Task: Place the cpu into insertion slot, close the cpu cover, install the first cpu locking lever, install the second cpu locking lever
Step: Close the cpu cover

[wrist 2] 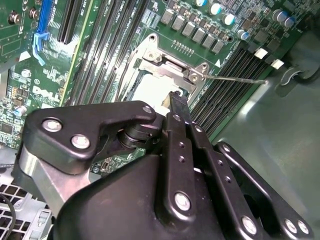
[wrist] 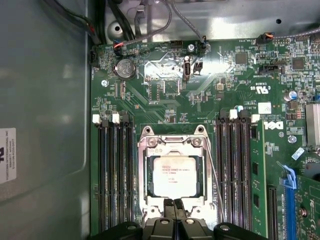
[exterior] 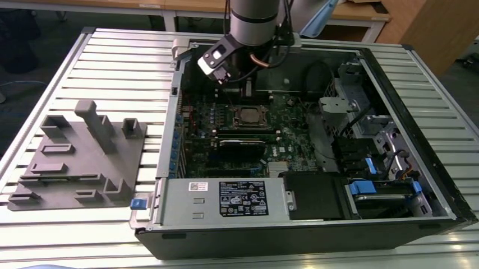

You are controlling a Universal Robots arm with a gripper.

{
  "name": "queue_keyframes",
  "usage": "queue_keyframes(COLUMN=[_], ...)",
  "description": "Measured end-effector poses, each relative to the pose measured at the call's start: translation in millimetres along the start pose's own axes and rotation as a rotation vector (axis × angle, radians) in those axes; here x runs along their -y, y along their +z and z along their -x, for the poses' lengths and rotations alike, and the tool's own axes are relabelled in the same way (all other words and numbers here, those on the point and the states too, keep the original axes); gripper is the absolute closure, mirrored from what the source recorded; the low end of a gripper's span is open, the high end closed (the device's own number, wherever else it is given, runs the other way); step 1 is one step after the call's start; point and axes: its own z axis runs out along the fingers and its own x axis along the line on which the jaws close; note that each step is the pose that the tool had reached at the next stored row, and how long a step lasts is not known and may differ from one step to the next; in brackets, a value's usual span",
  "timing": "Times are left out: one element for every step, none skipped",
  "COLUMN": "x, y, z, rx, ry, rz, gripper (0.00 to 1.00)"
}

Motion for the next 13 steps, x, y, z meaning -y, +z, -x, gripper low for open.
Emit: queue_keyframes(x=[0.8, 1.6, 2.1, 2.4, 2.4, 2.4, 2.4, 2.5, 2.5, 2.6, 2.6, 2.5, 2.5], y=[0.0, -0.1, -0.1, -0.1, -0.1, -0.1, -0.1, -0.1, -0.1, -0.2, -0.2, -0.1, -0.2], z=[0.1, 0.2, 0.2, 0.2, 0.3, 0.3, 0.3, 0.3, 0.3, 0.5, 0.8, 1.1, 1.4], rx=[-0.0001, 0.0, 0.0, 0.0, 0.0, 0.0, -0.0001, 0.0, 0.0, -0.0013, -0.0066, -0.0134, -0.0213], ry=[0.0, 0.0, 0.0, 0.0, 0.0, 0.0, 0.0, 0.0, 0.0, 0.0, 0.0, 0.001, 0.001], rz=[0.0, -0.0001, 0.0, -0.0001, 0.0, 0.0, 0.0, 0.0, 0.0, -0.0002, -0.0004, -0.0006, -0.001], gripper=[0.89, 0.89, 0.89, 0.89, 0.89, 0.89, 0.89, 0.89, 0.89, 0.89, 0.89, 0.89, 0.89])
